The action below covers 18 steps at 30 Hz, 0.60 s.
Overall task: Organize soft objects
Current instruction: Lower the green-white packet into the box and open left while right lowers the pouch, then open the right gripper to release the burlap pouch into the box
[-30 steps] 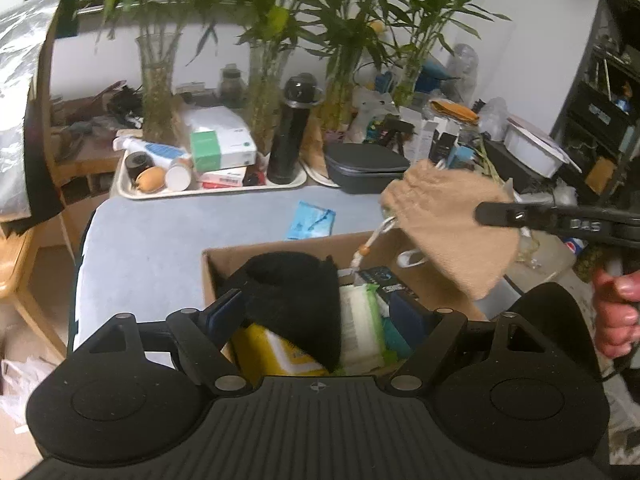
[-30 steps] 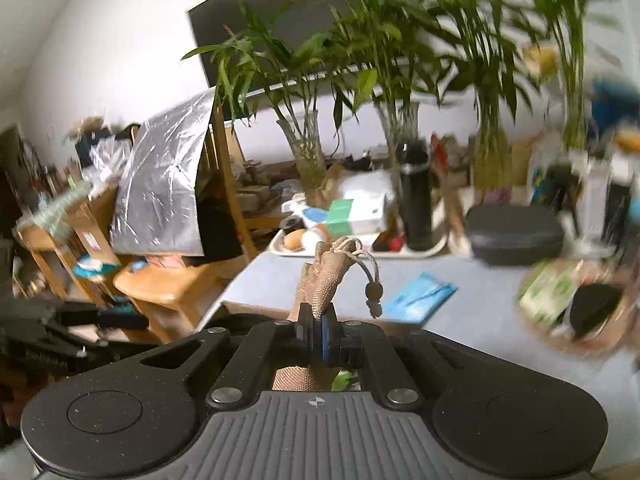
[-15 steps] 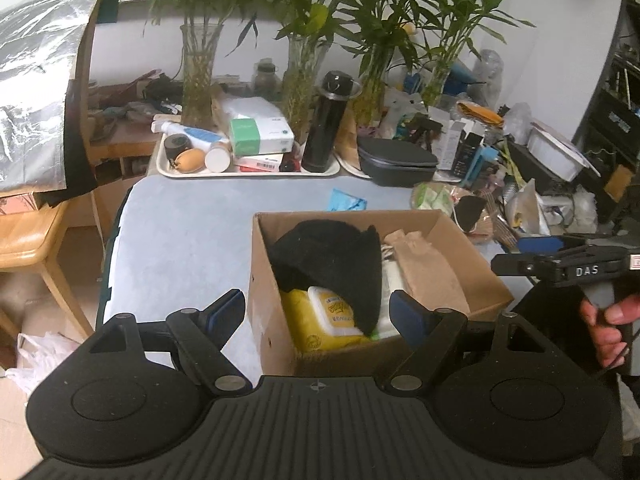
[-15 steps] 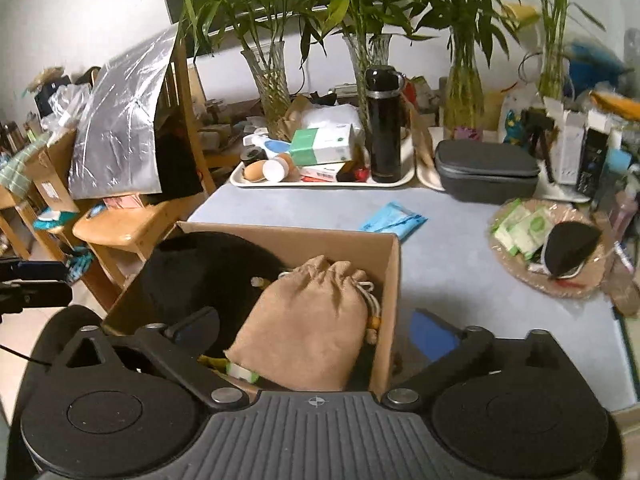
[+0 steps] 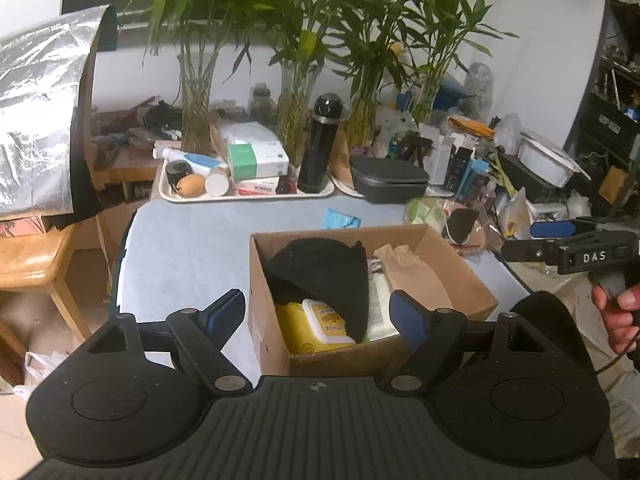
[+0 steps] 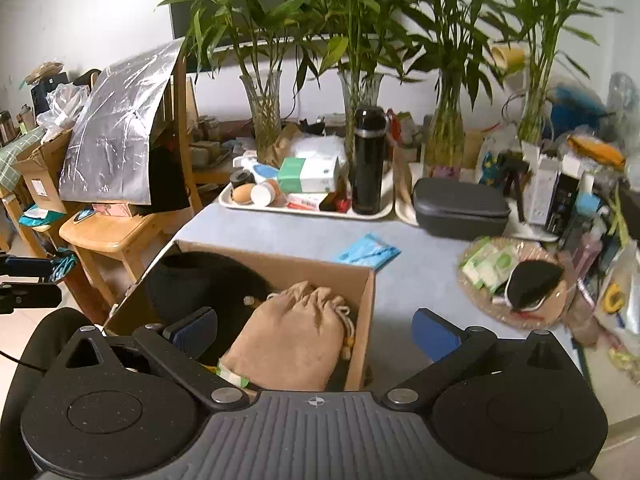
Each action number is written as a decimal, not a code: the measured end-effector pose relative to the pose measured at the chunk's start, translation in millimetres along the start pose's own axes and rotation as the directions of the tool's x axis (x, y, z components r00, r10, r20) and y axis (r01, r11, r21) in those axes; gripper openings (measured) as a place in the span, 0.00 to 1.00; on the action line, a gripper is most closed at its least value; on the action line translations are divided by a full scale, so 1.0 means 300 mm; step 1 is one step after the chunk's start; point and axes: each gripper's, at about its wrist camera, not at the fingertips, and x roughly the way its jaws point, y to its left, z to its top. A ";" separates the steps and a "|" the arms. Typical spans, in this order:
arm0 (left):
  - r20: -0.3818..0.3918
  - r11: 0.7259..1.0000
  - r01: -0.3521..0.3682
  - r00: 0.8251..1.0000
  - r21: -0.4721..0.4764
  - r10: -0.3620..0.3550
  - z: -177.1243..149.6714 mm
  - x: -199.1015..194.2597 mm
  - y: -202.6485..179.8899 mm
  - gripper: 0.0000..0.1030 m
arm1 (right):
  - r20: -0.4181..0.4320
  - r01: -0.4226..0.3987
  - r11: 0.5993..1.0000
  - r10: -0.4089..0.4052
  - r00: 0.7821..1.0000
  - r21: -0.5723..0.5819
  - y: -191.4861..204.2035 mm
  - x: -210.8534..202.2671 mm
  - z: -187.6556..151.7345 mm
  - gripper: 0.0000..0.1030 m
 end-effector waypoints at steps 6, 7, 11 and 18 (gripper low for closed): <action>0.024 1.000 0.009 1.000 -0.011 -0.008 0.001 -0.032 0.009 0.77 | 0.022 0.021 1.000 -0.021 1.000 -0.021 0.008 -0.029 0.013 1.00; 0.026 1.000 0.010 1.000 -0.011 -0.010 0.002 -0.033 0.009 0.77 | 0.023 0.022 0.999 -0.021 0.999 -0.025 0.009 -0.030 0.014 1.00; 0.032 1.000 0.016 0.999 -0.011 -0.016 0.009 -0.028 0.012 0.77 | 0.023 0.023 0.999 -0.023 0.999 -0.030 0.013 -0.029 0.024 1.00; 0.026 1.000 0.019 1.000 -0.017 -0.018 0.022 -0.007 0.015 0.77 | 0.015 0.024 0.999 -0.023 1.000 -0.022 0.007 0.008 0.034 1.00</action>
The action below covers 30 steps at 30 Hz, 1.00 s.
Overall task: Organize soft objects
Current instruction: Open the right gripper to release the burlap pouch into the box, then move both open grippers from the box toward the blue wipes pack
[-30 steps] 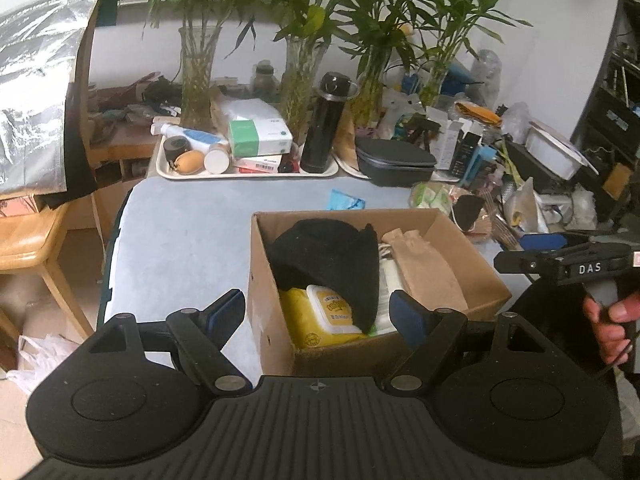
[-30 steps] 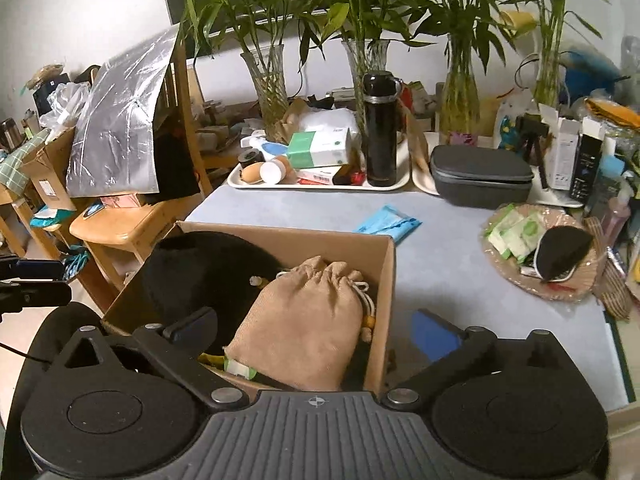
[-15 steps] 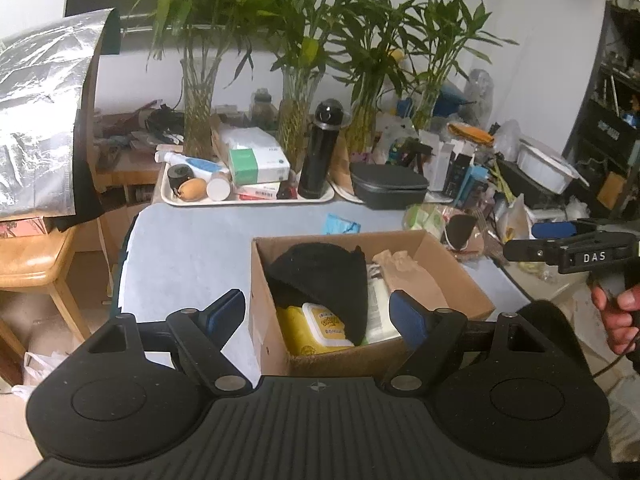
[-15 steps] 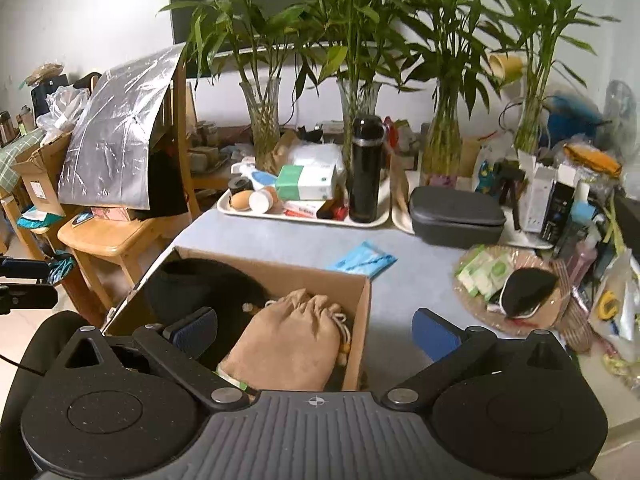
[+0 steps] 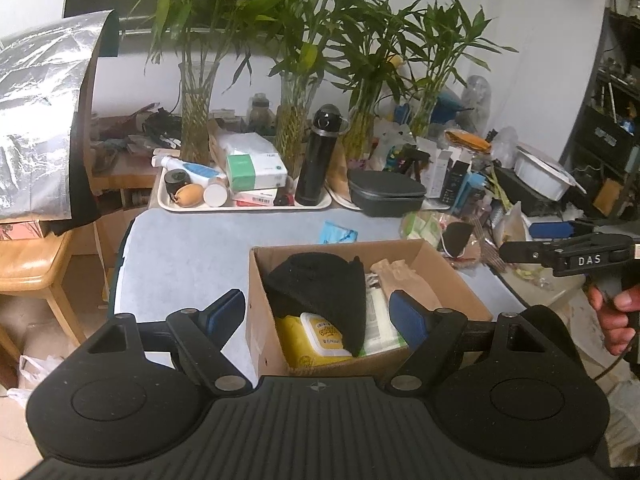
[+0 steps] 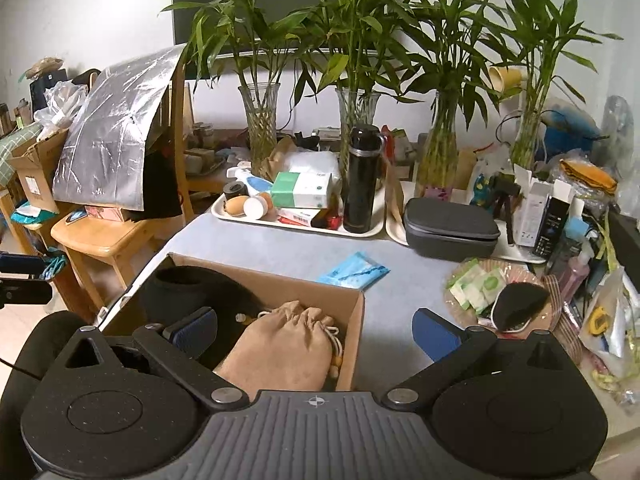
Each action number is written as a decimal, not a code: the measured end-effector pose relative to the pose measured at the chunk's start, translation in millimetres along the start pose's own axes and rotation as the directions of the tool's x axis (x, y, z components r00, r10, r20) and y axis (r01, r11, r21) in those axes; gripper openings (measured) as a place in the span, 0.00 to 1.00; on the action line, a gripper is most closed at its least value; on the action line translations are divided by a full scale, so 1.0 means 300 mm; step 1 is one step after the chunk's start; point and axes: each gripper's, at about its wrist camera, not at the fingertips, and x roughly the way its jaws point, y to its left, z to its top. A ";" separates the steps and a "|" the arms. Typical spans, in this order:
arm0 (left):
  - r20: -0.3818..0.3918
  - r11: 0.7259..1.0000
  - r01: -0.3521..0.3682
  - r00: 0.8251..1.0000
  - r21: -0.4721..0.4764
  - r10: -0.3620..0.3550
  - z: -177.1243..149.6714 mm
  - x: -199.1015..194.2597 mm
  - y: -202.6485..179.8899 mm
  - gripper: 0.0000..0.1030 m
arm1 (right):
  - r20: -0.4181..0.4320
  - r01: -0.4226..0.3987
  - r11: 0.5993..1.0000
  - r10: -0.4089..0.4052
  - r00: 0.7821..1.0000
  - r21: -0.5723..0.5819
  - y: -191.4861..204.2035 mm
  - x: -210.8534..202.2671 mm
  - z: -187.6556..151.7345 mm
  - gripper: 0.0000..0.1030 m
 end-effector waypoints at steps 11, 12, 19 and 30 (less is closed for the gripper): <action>0.029 1.000 -0.017 0.999 0.026 0.017 0.045 0.058 0.015 0.77 | 0.004 -0.016 0.999 0.016 1.000 0.028 -0.038 0.098 0.037 1.00; 0.029 1.000 -0.015 0.999 0.021 0.015 0.050 0.066 0.019 0.77 | 0.003 -0.018 0.999 0.018 1.000 0.041 -0.048 0.111 0.039 1.00; 0.027 1.000 -0.027 0.999 0.016 0.026 0.090 0.141 0.043 0.77 | 0.002 -0.015 0.998 0.015 1.000 0.056 -0.097 0.186 0.050 1.00; -0.012 0.998 -0.055 0.998 0.018 0.055 0.165 0.286 0.071 0.77 | -0.094 0.067 0.995 -0.061 0.994 0.070 -0.186 0.340 0.066 1.00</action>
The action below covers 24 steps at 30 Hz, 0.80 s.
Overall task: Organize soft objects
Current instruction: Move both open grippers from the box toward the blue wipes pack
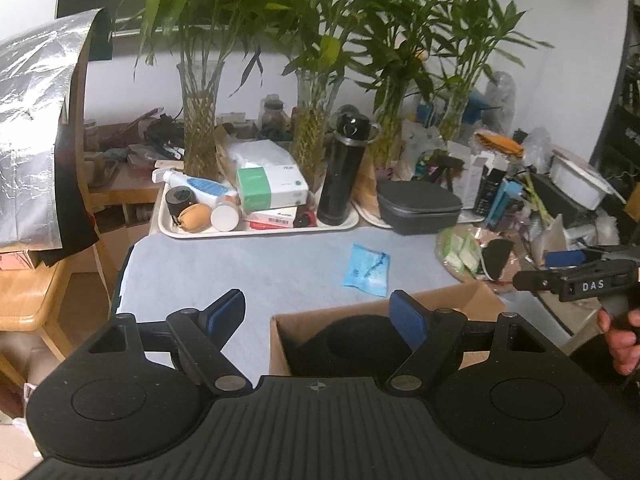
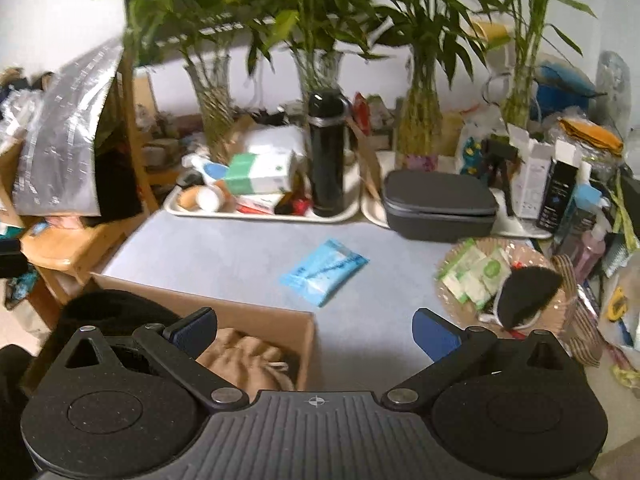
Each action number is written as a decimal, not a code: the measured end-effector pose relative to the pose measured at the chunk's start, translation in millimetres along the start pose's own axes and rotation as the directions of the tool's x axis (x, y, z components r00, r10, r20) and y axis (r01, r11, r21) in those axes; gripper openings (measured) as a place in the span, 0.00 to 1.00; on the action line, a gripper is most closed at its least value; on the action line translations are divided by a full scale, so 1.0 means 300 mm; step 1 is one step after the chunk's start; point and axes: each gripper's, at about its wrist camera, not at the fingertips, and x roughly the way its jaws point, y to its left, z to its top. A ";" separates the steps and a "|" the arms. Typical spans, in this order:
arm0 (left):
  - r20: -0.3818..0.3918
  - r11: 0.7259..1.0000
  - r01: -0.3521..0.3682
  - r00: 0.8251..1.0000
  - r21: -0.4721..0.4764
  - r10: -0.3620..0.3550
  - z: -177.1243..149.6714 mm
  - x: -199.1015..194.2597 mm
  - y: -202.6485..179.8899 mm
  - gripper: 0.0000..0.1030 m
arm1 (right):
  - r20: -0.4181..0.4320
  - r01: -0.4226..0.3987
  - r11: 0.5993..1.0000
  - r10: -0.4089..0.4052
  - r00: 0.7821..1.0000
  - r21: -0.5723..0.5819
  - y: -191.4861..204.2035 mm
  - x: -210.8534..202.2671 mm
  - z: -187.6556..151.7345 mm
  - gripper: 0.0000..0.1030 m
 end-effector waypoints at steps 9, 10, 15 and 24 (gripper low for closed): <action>-0.108 1.000 -0.024 0.994 0.017 0.026 0.054 0.104 -0.006 0.77 | -0.074 0.074 0.997 -0.075 0.994 -0.027 -0.020 0.079 0.035 1.00; -0.131 1.000 -0.025 0.991 0.012 0.026 0.059 0.117 -0.001 0.77 | -0.086 0.078 0.996 -0.081 0.993 -0.035 -0.020 0.088 0.039 1.00; -0.224 0.998 -0.050 0.974 -0.030 0.042 0.083 0.183 0.038 0.77 | -0.156 0.061 0.998 -0.065 0.986 -0.032 -0.022 0.132 0.073 1.00; -0.402 0.984 -0.100 0.915 -0.144 0.034 0.123 0.305 0.127 0.77 | -0.291 0.006 0.999 0.008 0.957 0.049 -0.032 0.227 0.159 1.00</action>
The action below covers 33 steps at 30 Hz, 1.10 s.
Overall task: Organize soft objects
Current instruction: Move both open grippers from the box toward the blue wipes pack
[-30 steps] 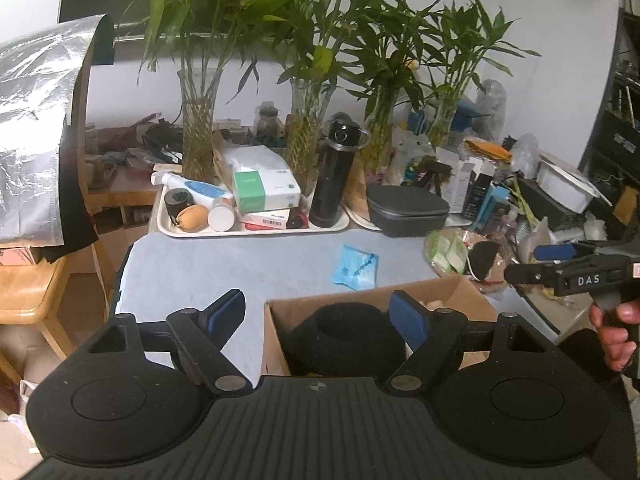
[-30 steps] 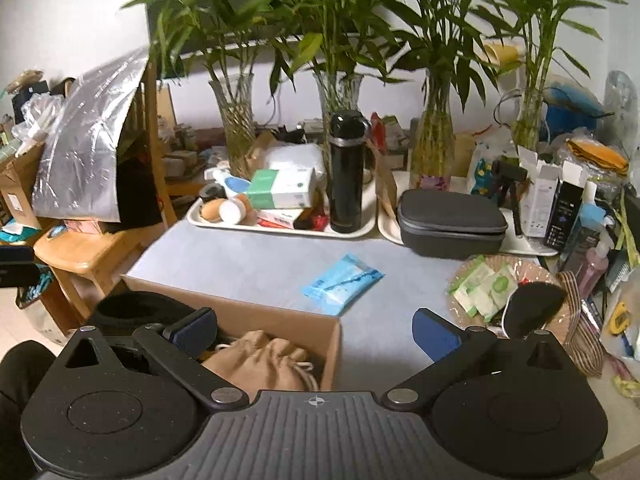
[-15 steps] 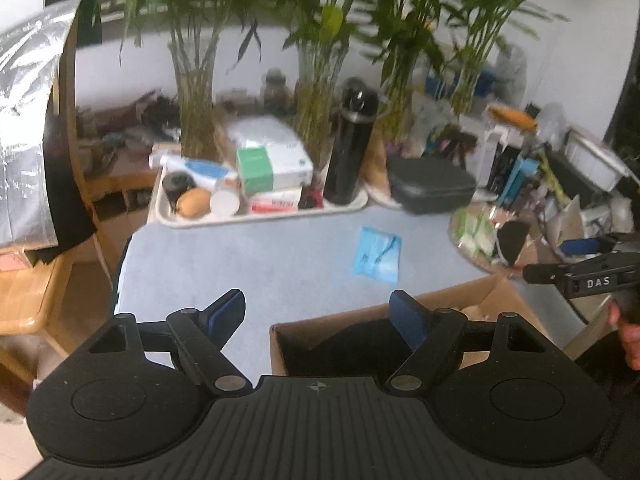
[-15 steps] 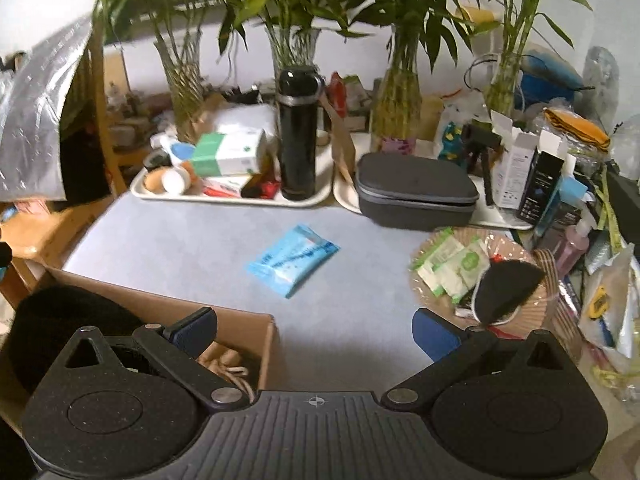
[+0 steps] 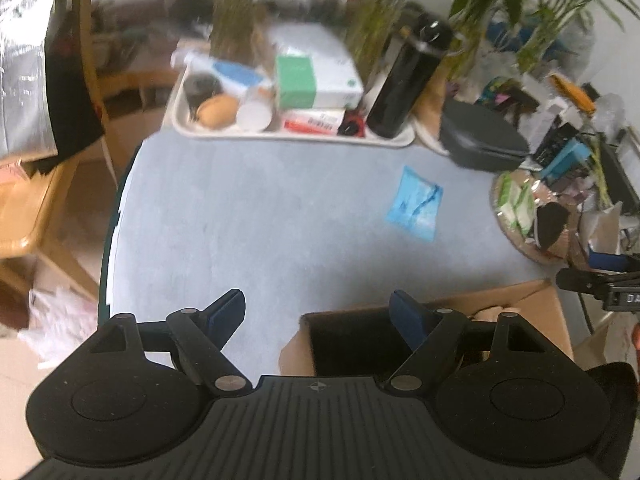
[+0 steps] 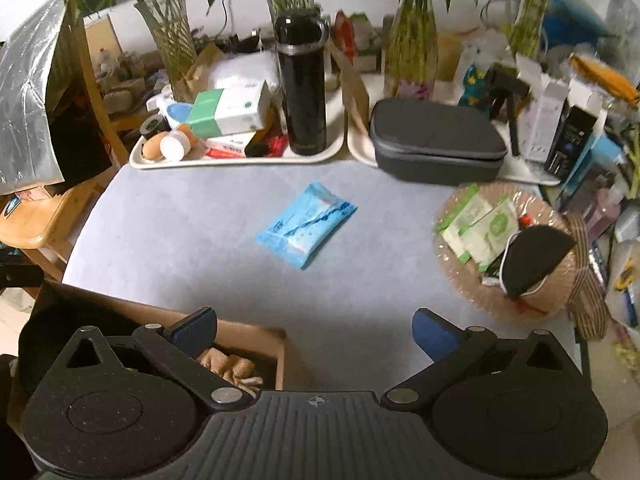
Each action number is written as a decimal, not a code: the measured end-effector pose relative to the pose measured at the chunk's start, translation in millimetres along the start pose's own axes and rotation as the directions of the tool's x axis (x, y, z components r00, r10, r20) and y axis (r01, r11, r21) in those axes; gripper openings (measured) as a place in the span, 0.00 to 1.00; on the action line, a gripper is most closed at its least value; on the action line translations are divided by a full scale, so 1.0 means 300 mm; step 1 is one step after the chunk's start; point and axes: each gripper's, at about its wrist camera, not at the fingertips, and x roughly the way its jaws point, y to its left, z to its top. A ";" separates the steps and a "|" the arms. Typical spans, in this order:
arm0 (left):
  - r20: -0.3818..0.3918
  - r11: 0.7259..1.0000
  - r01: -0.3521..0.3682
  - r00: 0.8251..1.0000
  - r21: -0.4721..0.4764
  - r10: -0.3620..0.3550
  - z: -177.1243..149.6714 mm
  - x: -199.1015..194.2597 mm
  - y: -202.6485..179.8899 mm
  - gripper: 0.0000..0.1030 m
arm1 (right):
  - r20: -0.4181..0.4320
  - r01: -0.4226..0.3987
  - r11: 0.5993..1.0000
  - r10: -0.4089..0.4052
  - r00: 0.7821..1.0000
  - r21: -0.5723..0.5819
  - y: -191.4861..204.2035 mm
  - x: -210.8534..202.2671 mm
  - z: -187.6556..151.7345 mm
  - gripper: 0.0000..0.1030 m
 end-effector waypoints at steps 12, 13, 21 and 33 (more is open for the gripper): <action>-0.151 0.995 0.047 0.987 -0.090 -0.060 0.075 0.118 0.054 0.77 | -0.137 -0.025 0.998 0.033 0.990 0.059 -0.028 0.126 0.087 1.00; -0.153 0.995 0.049 0.986 -0.086 -0.062 0.080 0.124 0.054 0.77 | -0.139 -0.027 0.998 0.035 0.990 0.062 -0.032 0.135 0.092 1.00; -0.113 0.994 0.109 0.988 0.005 -0.108 0.116 0.155 0.037 0.77 | -0.124 -0.042 0.997 0.050 0.991 0.067 -0.076 0.247 0.121 1.00; -0.004 0.978 0.162 0.987 0.127 -0.163 0.134 0.222 0.049 0.77 | -0.103 -0.077 0.996 0.081 0.991 0.037 -0.114 0.454 0.150 1.00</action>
